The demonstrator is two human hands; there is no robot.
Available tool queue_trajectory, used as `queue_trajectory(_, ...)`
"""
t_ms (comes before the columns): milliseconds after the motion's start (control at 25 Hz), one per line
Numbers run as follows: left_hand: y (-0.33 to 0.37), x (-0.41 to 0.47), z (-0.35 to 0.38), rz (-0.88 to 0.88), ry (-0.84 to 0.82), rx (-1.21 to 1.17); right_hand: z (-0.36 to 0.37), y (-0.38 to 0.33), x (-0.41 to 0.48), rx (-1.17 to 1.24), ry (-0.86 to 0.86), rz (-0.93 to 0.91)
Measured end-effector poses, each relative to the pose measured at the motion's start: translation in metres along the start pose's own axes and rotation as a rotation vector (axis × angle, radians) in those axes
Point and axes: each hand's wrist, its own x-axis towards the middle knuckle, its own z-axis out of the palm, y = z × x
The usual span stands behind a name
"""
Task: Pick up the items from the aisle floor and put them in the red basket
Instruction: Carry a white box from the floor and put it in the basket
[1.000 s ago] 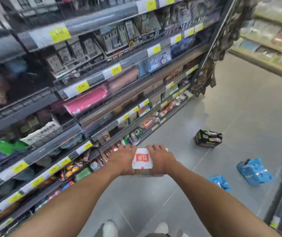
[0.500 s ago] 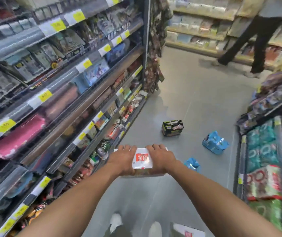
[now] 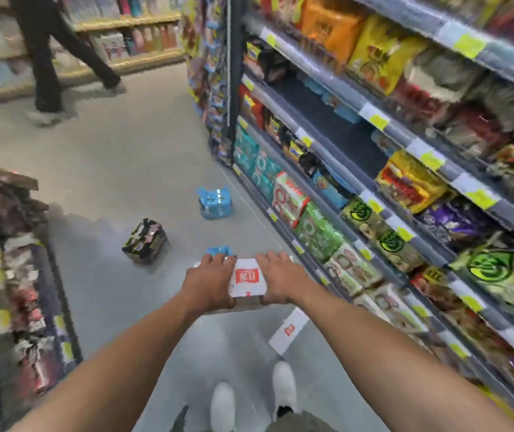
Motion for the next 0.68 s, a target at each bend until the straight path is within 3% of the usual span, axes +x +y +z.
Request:
queue_trajectory(360, 0.197, 0.012, 0.01, 0.593, -0.082, 0.309, 0.077, 0.103, -0.191, 0.332, 0.113, 0.554)
queue_trajectory(680, 0.418, -0.089, 0.089, 0.987, -0.187, 0.521, 0.188, 0.138, -0.428, 0.582, 0.156, 0.982)
